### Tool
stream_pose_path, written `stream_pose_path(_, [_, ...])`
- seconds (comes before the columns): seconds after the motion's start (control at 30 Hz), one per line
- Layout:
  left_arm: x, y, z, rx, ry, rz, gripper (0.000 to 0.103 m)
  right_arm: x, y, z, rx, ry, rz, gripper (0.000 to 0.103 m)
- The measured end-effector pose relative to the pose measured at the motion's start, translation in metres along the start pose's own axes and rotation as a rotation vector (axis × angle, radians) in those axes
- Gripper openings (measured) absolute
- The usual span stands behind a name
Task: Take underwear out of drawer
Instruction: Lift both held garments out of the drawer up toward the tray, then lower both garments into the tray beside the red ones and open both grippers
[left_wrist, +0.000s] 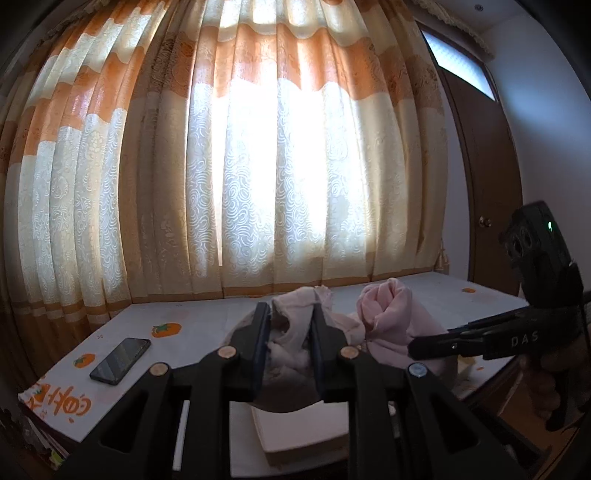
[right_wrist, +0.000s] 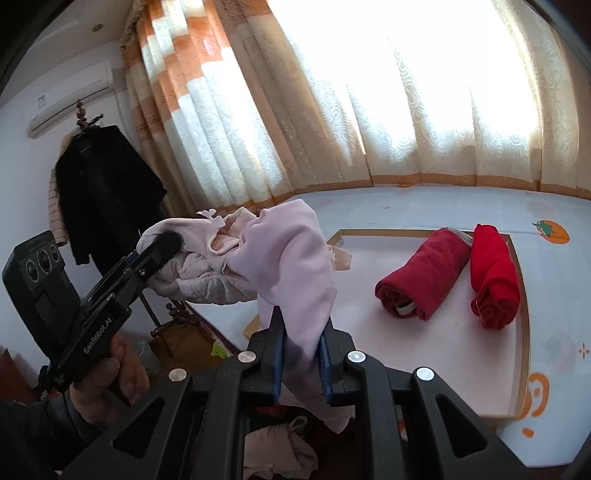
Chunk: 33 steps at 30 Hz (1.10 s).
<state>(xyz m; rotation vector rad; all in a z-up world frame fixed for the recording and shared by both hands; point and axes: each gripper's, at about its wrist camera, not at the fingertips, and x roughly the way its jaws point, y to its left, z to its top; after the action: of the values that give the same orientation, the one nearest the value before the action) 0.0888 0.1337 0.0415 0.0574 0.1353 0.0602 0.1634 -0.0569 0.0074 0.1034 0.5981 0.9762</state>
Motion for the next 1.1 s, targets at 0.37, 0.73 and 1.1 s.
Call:
stream_pose_path(0.37, [0.071,0.008,-0.001,0.035,0.073,0.058,0.019,0.046,-0.03,0.04,0.115,0.059,-0.022,0.017])
stream_pose_path(0.73, [0.128,0.02,-0.001,0.026,0.154,0.085,0.019,0.091,-0.065,0.064,0.265,0.087,-0.03,0.018])
stream_pose_path(1.1, [0.168,0.014,-0.002,0.067,0.213,0.117,0.019,0.13,-0.09,0.073,0.353,0.152,-0.066,0.018])
